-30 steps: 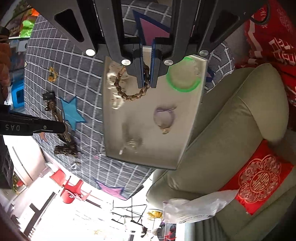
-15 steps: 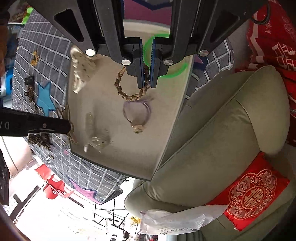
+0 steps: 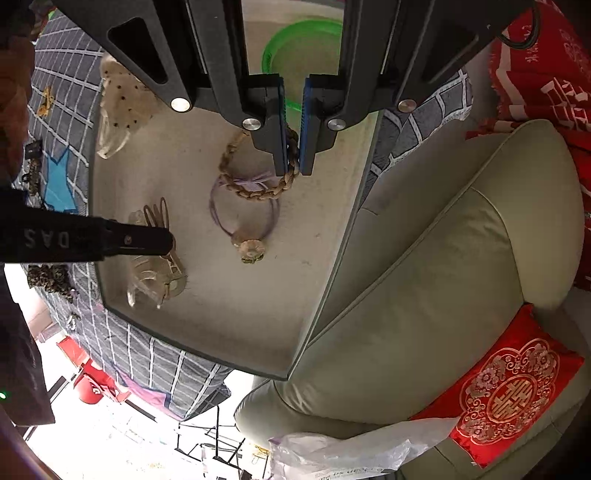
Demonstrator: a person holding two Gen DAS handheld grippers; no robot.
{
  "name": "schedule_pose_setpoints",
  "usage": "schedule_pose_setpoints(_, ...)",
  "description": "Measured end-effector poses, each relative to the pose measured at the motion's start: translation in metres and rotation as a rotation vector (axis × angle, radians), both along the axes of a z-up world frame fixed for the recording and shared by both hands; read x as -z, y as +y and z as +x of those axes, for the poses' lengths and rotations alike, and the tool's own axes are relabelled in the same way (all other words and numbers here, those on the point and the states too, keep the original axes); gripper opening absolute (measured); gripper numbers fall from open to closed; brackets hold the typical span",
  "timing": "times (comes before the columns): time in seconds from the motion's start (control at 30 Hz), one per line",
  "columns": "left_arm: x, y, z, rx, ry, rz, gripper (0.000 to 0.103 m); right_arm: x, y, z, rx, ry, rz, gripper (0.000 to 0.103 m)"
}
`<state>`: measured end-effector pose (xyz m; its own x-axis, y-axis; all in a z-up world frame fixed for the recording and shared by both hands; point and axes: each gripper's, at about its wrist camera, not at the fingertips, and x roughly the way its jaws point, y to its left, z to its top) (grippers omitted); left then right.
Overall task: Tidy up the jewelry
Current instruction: 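Carry the braided bracelet and small clip over the white tray with both tools, then open both tools to drop the bracelet and clip into the tray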
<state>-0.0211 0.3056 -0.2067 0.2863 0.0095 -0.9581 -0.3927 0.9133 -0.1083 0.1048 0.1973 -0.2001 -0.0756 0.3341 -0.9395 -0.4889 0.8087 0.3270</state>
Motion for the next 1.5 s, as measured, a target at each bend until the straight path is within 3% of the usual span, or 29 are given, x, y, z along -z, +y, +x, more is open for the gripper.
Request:
schedule_pose_setpoints(0.37, 0.019, -0.004, 0.001, 0.02, 0.034, 0.01, 0.008, 0.008, -0.023, 0.019, 0.046, -0.049, -0.067, 0.003)
schedule_pose_setpoints(0.53, 0.019, -0.012, 0.002, 0.043, 0.037, 0.058, 0.008, 0.008, -0.028, 0.021, 0.057, -0.048, -0.065, 0.003)
schedule_pose_setpoints(0.93, 0.018, -0.022, 0.003, 0.061, 0.074, 0.098, 0.008, 0.016, -0.027, 0.022, 0.076, 0.007, -0.059, 0.004)
schedule_pose_setpoints(1.33, 0.017, -0.024, 0.004, 0.061, 0.096, 0.059, 0.008, 0.019, -0.04, 0.023, 0.123, 0.04, -0.074, 0.006)
schedule_pose_setpoints(1.4, 0.016, -0.024, 0.004, 0.061, 0.099, 0.058, 0.008, 0.018, -0.039, 0.023, 0.13, 0.054, -0.062, 0.013)
schedule_pose_setpoints(1.5, 0.015, -0.024, 0.004, 0.064, 0.096, 0.058, 0.008, 0.013, -0.043, 0.021, 0.137, 0.069, -0.011, 0.044)
